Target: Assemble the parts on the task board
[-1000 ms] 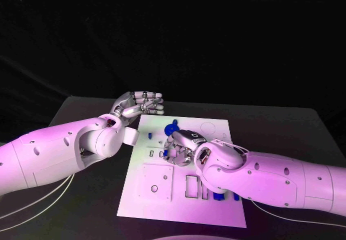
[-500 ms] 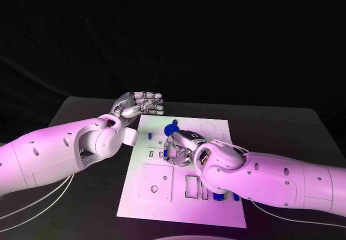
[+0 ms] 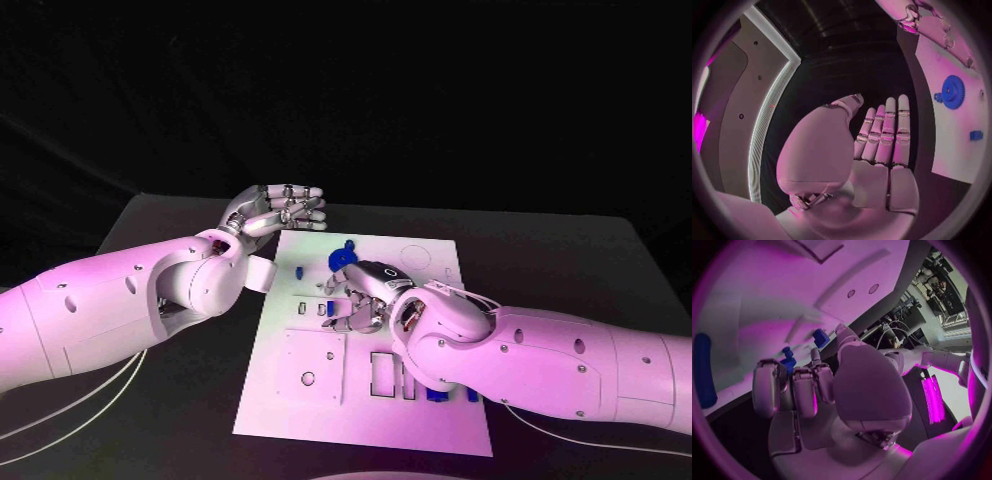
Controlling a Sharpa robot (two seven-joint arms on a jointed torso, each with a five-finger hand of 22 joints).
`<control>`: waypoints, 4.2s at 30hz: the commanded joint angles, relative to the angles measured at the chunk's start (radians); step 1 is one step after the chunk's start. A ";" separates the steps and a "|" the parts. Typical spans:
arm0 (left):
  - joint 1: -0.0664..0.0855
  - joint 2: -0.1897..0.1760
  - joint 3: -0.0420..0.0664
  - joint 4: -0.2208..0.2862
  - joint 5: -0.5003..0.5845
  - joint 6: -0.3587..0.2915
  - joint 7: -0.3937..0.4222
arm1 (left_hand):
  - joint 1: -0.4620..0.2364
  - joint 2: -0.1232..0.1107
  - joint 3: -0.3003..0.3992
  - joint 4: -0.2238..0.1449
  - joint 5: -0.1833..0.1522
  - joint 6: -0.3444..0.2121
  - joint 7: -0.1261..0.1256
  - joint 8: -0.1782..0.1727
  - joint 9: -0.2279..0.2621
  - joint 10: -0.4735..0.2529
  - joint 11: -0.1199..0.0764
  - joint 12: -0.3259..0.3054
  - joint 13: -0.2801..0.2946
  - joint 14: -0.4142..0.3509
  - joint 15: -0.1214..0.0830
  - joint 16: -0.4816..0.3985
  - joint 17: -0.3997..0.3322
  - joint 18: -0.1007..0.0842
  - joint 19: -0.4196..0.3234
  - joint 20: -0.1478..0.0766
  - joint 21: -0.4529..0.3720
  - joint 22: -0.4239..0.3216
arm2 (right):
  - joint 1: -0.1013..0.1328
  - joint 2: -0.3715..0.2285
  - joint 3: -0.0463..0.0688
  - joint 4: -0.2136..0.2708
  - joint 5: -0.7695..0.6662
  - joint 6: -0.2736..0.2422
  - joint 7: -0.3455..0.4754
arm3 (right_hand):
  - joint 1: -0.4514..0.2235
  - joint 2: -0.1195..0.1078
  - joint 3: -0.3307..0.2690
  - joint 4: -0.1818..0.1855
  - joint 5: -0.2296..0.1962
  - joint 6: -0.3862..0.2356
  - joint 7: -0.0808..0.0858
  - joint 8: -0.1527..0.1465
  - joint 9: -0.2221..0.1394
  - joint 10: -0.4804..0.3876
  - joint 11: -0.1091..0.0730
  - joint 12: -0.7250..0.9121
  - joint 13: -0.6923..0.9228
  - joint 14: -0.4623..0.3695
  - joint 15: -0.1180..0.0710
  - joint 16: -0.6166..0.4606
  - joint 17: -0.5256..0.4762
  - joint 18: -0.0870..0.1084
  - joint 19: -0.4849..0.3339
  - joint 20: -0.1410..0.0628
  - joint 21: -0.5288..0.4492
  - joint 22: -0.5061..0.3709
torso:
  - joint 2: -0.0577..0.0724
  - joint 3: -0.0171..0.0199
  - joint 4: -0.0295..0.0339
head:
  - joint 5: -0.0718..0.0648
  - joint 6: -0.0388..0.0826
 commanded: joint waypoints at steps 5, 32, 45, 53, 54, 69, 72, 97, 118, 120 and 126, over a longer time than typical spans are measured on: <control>0.001 -0.003 0.001 -0.008 -0.025 0.015 -0.022 | -0.012 -0.001 0.004 -0.001 -0.006 0.000 0.029 -0.009 -0.002 0.002 0.001 -0.004 0.001 0.023 0.000 0.009 0.011 0.012 0.007 -0.006 0.020 0.004 | 0.013 -0.089 0.003 0.073 0.051 -0.133 0.097 | 0.021 0.023 -0.011 -0.001 0.003 0.011 -0.004 0.013 -0.001 -0.003 0.002 -0.004 0.114 0.086 0.006 0.000 0.167 0.010 -0.001 0.006 -0.008 0.110 | -0.005 0.0011 -0.0011 | 0.005 0.001; 0.064 0.038 -0.001 -0.022 -0.696 0.396 -0.853 | -0.229 0.104 -0.238 0.116 0.006 -0.115 -0.069 0.501 0.238 -0.044 -0.117 0.855 0.518 0.453 -0.128 1.095 0.916 -0.041 0.284 -0.126 0.846 0.716 | 0.155 -0.426 0.005 0.153 0.542 -0.124 0.275 | 0.066 0.042 0.044 -0.002 -0.001 0.020 -0.010 0.034 -0.009 -0.055 -0.005 -0.067 0.052 0.058 -0.001 -0.038 0.057 0.038 -0.071 -0.001 -0.129 0.030 | -0.045 0.0118 -0.0029 | 0.020 -0.035; 0.075 0.067 -0.007 -0.038 -0.696 0.440 -0.838 | -0.112 0.109 -0.091 0.115 -0.012 -0.368 -0.011 0.605 0.236 -0.289 -0.053 0.837 0.515 0.063 -0.065 0.850 0.427 0.013 -0.028 -0.067 0.584 0.361 | 0.157 -0.424 0.005 0.116 0.546 -0.119 0.267 | 0.060 0.042 0.044 -0.001 -0.001 0.020 -0.011 0.036 -0.010 -0.054 -0.005 -0.067 0.052 0.058 -0.002 -0.039 0.056 0.039 -0.073 -0.001 -0.134 0.027 | -0.043 0.0121 -0.0012 | 0.027 -0.035; 0.078 0.077 -0.015 -0.036 -0.750 0.464 -0.879 | -0.260 0.076 -0.147 0.117 -0.012 -0.161 -0.098 0.753 0.243 0.091 -0.141 1.194 0.743 0.479 -0.144 1.180 1.028 -0.047 0.322 -0.137 0.846 0.741 | 0.157 -0.422 0.005 0.111 0.546 -0.109 0.260 | 0.053 0.046 0.046 -0.001 -0.001 0.024 -0.012 0.040 -0.010 -0.051 -0.006 -0.064 0.054 0.058 -0.003 -0.039 0.057 0.038 -0.072 -0.002 -0.134 0.027 | -0.043 0.0118 -0.0014 | 0.030 -0.041; 0.078 0.078 -0.016 -0.036 -0.758 0.467 -0.881 | -0.282 0.079 -0.157 0.117 -0.012 -0.141 -0.112 0.766 0.248 0.142 -0.154 1.230 0.803 0.497 -0.156 1.193 1.067 -0.054 0.346 -0.148 0.868 0.779 | 0.156 -0.422 0.004 0.110 0.546 -0.108 0.259 | 0.053 0.046 0.046 -0.001 -0.001 0.024 -0.012 0.040 -0.010 -0.051 -0.006 -0.064 0.054 0.058 -0.003 -0.039 0.057 0.038 -0.072 -0.002 -0.134 0.027 | -0.043 0.0118 -0.0014 | 0.031 -0.042; 0.084 0.125 -0.022 -0.052 -0.905 0.502 -0.922 | -0.369 0.078 -0.197 0.118 -0.030 -0.091 -0.145 0.796 0.278 0.237 -0.186 1.286 0.910 0.528 -0.187 1.213 1.136 -0.072 0.405 -0.178 0.923 0.879 | 0.155 -0.416 0.003 0.106 0.537 -0.100 0.249 | 0.051 0.047 0.046 -0.001 -0.001 0.025 -0.012 0.041 -0.010 -0.051 -0.007 -0.065 0.053 0.058 -0.003 -0.040 0.056 0.038 -0.072 -0.002 -0.135 0.027 | -0.042 0.0133 -0.0033 | 0.033 -0.046; 0.084 0.133 -0.023 -0.055 -0.922 0.508 -0.925 | -0.369 0.078 -0.197 0.118 -0.029 -0.091 -0.146 0.796 0.278 0.234 -0.186 1.284 0.905 0.527 -0.187 1.212 1.135 -0.072 0.405 -0.178 0.923 0.879 | 0.154 -0.416 0.003 0.105 0.536 -0.100 0.248 | 0.051 0.047 0.046 -0.001 -0.001 0.025 -0.012 0.041 -0.010 -0.051 -0.007 -0.065 0.053 0.058 -0.003 -0.040 0.056 0.038 -0.072 -0.002 -0.135 0.027 | -0.042 0.0136 -0.0029 | 0.033 -0.049; 0.084 0.177 -0.036 -0.082 -0.948 0.577 -0.939 | -0.365 0.085 -0.193 0.116 -0.023 -0.096 -0.146 0.793 0.281 0.218 -0.187 1.273 0.880 0.526 -0.188 1.210 1.130 -0.073 0.408 -0.180 0.927 0.885 | 0.153 -0.411 0.003 0.101 0.539 -0.096 0.241 | 0.049 0.048 0.048 -0.002 -0.001 0.026 -0.013 0.043 -0.011 -0.052 -0.007 -0.066 0.051 0.058 -0.004 -0.041 0.053 0.039 -0.074 -0.003 -0.139 0.024 | -0.041 0.0130 -0.0023 | 0.030 -0.061; 0.084 0.191 -0.040 -0.095 -0.898 0.613 -0.937 | -0.292 0.120 -0.141 0.113 -0.012 -0.109 -0.145 0.773 0.291 0.190 -0.186 1.250 0.841 0.522 -0.188 1.203 1.119 -0.073 0.401 -0.181 0.928 0.886 | 0.153 -0.406 0.003 0.097 0.539 -0.095 0.237 | 0.049 0.049 0.050 -0.003 -0.001 0.026 -0.013 0.044 -0.011 -0.053 -0.008 -0.068 0.050 0.058 -0.004 -0.041 0.053 0.039 -0.073 -0.003 -0.139 0.025 | -0.041 0.0135 -0.0025 | 0.029 -0.065; 0.084 0.192 -0.040 -0.095 -0.894 0.618 -0.936 | -0.289 0.120 -0.138 0.113 -0.012 -0.110 -0.145 0.772 0.292 0.188 -0.186 1.248 0.838 0.522 -0.187 1.202 1.119 -0.072 0.400 -0.181 0.927 0.884 | 0.153 -0.406 0.003 0.097 0.539 -0.095 0.236 | 0.049 0.049 0.050 -0.003 -0.001 0.026 -0.013 0.044 -0.011 -0.053 -0.008 -0.068 0.050 0.058 -0.004 -0.041 0.053 0.039 -0.073 -0.003 -0.139 0.025 | -0.041 0.0137 -0.0027 | 0.029 -0.066; 0.083 0.193 -0.040 -0.097 -0.885 0.625 -0.934 | -0.280 0.120 -0.130 0.113 -0.011 -0.110 -0.145 0.770 0.293 0.186 -0.186 1.246 0.835 0.521 -0.187 1.202 1.118 -0.072 0.400 -0.180 0.928 0.885 | 0.153 -0.404 0.003 0.090 0.537 -0.091 0.232 | 0.051 0.053 0.054 -0.004 0.000 0.026 -0.013 0.045 -0.011 -0.051 -0.008 -0.066 0.051 0.059 -0.005 -0.040 0.057 0.038 -0.070 -0.004 -0.134 0.028 | -0.042 0.0138 -0.0032 | 0.029 -0.066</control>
